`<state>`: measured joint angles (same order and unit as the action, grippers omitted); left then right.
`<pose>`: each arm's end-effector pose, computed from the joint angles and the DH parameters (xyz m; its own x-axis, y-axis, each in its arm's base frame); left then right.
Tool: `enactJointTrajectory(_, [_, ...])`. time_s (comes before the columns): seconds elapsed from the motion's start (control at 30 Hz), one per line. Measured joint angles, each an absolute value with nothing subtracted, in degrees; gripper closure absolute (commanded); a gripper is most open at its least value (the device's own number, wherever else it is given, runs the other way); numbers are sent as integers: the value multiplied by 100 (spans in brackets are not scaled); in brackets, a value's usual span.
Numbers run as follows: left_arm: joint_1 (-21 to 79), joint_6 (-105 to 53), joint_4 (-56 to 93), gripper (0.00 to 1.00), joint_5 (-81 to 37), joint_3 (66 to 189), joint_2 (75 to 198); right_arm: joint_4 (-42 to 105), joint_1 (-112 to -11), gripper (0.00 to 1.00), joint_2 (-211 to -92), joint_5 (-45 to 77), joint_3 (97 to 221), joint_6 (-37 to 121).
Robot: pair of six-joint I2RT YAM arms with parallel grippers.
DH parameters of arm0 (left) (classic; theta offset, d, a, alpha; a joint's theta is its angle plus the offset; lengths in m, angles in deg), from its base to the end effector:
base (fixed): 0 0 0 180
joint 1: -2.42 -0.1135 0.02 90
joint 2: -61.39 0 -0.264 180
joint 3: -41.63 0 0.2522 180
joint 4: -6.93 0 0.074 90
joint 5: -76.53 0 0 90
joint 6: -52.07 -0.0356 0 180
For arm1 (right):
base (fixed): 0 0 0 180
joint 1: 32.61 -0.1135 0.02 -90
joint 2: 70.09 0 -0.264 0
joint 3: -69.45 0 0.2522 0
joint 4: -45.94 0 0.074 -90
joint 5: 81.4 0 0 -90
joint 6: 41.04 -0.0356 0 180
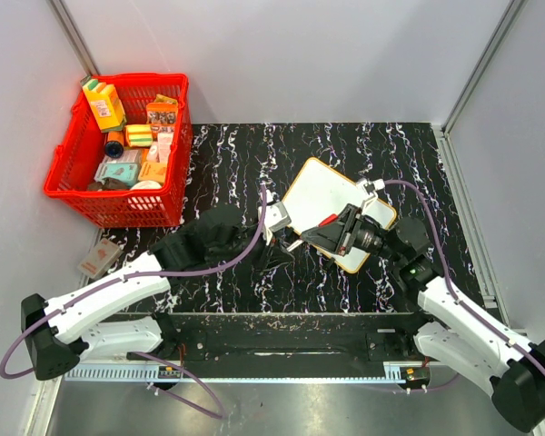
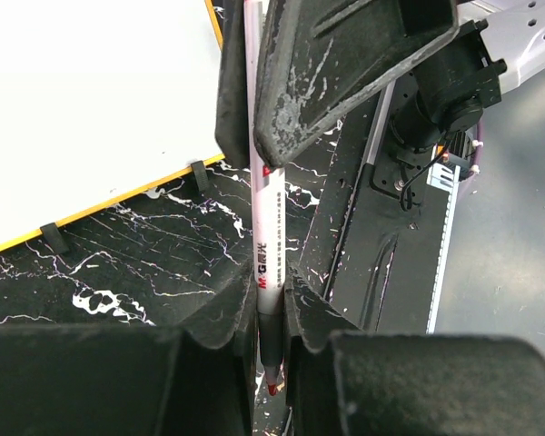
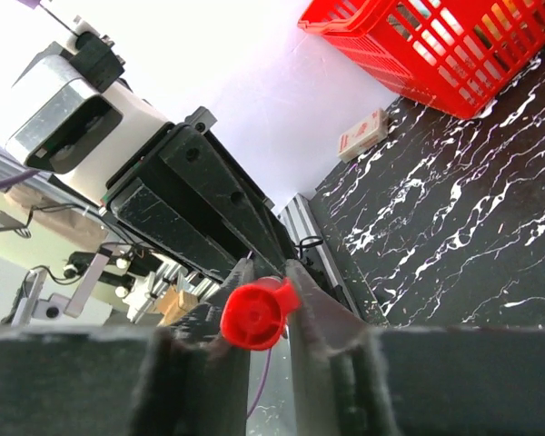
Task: Write a sentence on the whiteboard
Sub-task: Pass from the left arm to the right, then pass from the right arm to the left
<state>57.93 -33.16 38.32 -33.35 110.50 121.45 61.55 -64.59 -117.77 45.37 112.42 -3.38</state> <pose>0.1241 -0.2020 0.3396 -0.2959 0.2926 -0.9093 0.9315 0.2991 -0.2069 0.1535 0.1210 0.3074 -0.6326 0.3526 -0.6896 -0.6908 0.1457 0.7082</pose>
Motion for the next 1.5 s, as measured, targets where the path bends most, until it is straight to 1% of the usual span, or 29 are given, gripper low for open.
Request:
enactJointTrajectory(0.1, [5795,-3309,3845,100,-3317,11013,12147,6253,-6459,100,-11847,4636,11238,-377])
enactJointTrajectory(0.5, [5793,-3307,3849,100,-3313,10998,12147,6290,-6453,99,-11878,4699,11216,-325])
enactJointTrajectory(0.53, [5793,-3309,3860,100,-3317,10998,12149,6303,-6451,98,-11889,4730,11216,-316])
enactJointTrajectory(0.67, [5795,-3318,3935,100,-3330,10998,12151,6334,-6433,86,-11943,4885,11216,-233])
enactJointTrajectory(0.7, [5795,-3329,3954,100,-3337,10998,12151,6316,-6431,85,-11943,4920,11216,-192])
enactJointTrajectory(0.73, [5795,-3340,3983,100,-3341,10998,12151,6295,-6431,80,-11943,4959,11218,-159])
enactJointTrajectory(0.87, [5795,-3401,4079,100,-3398,10998,12151,6177,-6431,67,-11913,5165,11218,-34])
enactJointTrajectory(0.9, [5795,-3430,4072,100,-3420,10998,12153,6128,-6433,62,-11895,5219,11218,-17])
enactJointTrajectory(1.0, [5795,-3478,4072,100,-3477,10998,12169,6107,-6438,56,-11871,5326,11218,-25])
enactJointTrajectory(1.03, [5795,-3489,4070,100,-3510,10998,12188,6115,-6438,50,-11871,5335,11218,-39])
enactJointTrajectory(1.13, [5795,-3502,4072,100,-3584,10998,12243,6174,-6438,42,-11871,5374,11218,-109])
enactJointTrajectory(1.2, [5795,-3508,4074,100,-3628,10998,12276,6262,-6438,43,-11882,5379,11218,-152])
enactJointTrajectory(1.23, [5795,-3508,4074,100,-3649,10998,12289,6312,-6438,47,-11891,5381,11218,-181])
enactJointTrajectory(1.3, [5795,-3508,4072,100,-3687,10998,12311,6421,-6438,48,-11913,5401,11218,-240])
enactJointTrajectory(1.37, [5795,-3510,4072,100,-3702,10998,12328,6458,-6438,55,-11930,5433,11218,-277])
enactJointTrajectory(1.5, [5799,-3510,4070,100,-3730,10998,12330,6432,-6438,55,-11956,5488,11218,-275])
